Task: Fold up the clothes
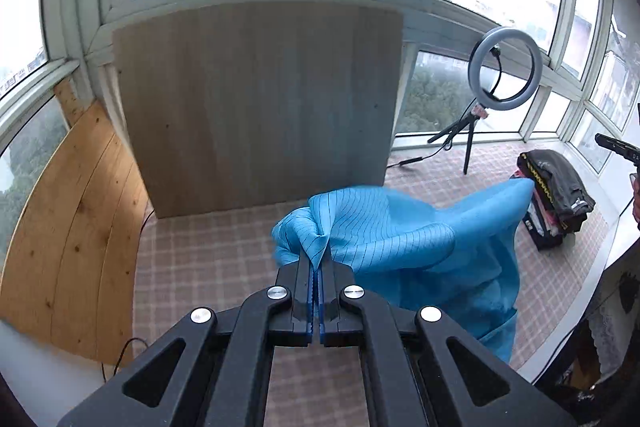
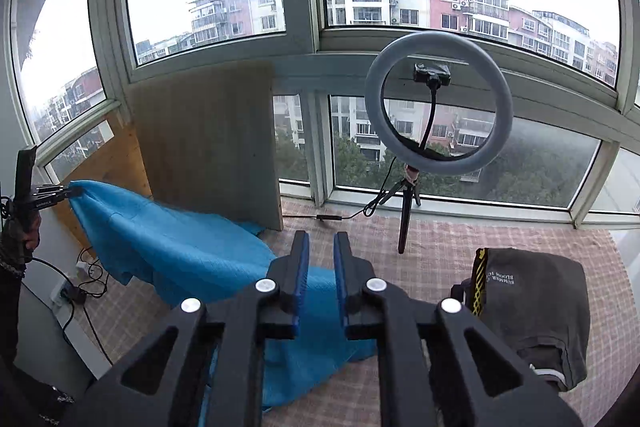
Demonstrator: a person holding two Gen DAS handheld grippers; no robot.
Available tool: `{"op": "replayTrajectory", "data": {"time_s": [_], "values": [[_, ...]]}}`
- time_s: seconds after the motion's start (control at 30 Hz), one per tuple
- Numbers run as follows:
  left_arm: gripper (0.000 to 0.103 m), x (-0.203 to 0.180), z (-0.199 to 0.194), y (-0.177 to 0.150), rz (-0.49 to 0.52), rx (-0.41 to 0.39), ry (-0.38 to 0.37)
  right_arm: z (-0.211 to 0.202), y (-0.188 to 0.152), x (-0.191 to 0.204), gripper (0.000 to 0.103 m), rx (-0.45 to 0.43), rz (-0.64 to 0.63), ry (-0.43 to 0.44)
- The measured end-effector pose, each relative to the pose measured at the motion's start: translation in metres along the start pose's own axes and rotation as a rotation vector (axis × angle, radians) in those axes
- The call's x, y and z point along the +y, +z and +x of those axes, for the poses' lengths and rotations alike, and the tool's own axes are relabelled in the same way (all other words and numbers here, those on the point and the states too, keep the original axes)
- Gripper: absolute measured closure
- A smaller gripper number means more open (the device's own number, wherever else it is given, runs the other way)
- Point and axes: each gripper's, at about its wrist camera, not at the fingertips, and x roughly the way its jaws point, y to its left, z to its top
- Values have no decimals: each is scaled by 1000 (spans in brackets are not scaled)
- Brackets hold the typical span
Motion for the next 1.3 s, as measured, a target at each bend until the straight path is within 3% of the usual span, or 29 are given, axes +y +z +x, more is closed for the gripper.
{"op": "replayTrajectory", "data": {"time_s": [0.03,0.07,0.17,0.2,0.3,0.57,0.6,0.63,0.67,0.7,0.8,0.87,0.93,0.97,1.07,1.1,1.13,1.2,1.3], "values": [[103,22,4,-29,-36,55,43,13,-13,10,36,46,12,3],[102,43,11,-59,-68,123,85,31,-29,21,29,78,20,19],[102,88,32,-135,-148,322,178,82,-61,51,28,175,26,49],[102,97,35,-150,-173,354,192,99,-67,61,28,209,19,59],[100,108,29,-160,-219,330,188,160,-74,102,28,319,-85,92],[91,83,9,-135,-218,219,158,285,-108,199,28,535,-318,206],[91,83,8,-134,-221,214,163,298,-117,204,31,587,-319,217],[91,82,7,-133,-220,209,171,307,-124,207,41,636,-309,247],[91,81,5,-132,-222,202,175,309,-132,209,82,667,-293,290],[91,82,1,-131,-228,191,172,303,-137,210,100,679,-279,327],[91,83,-15,-124,-244,141,165,276,-150,219,100,697,-267,434],[80,85,-23,-120,-250,112,169,249,-160,232,100,715,-232,543],[73,88,-22,-115,-250,105,174,219,-177,266,100,782,-228,732],[73,89,-16,-113,-247,111,176,201,-187,290,100,805,-293,811],[72,89,7,-108,-229,137,168,168,-202,340,98,848,-500,851],[72,89,16,-107,-224,151,179,170,-196,341,91,870,-503,831],[72,88,24,-107,-221,165,185,172,-189,340,86,892,-500,813],[72,87,39,-110,-213,188,173,182,-155,317,61,863,-434,799],[68,87,58,-114,-193,233,208,197,-98,271,45,772,-302,800]]}}
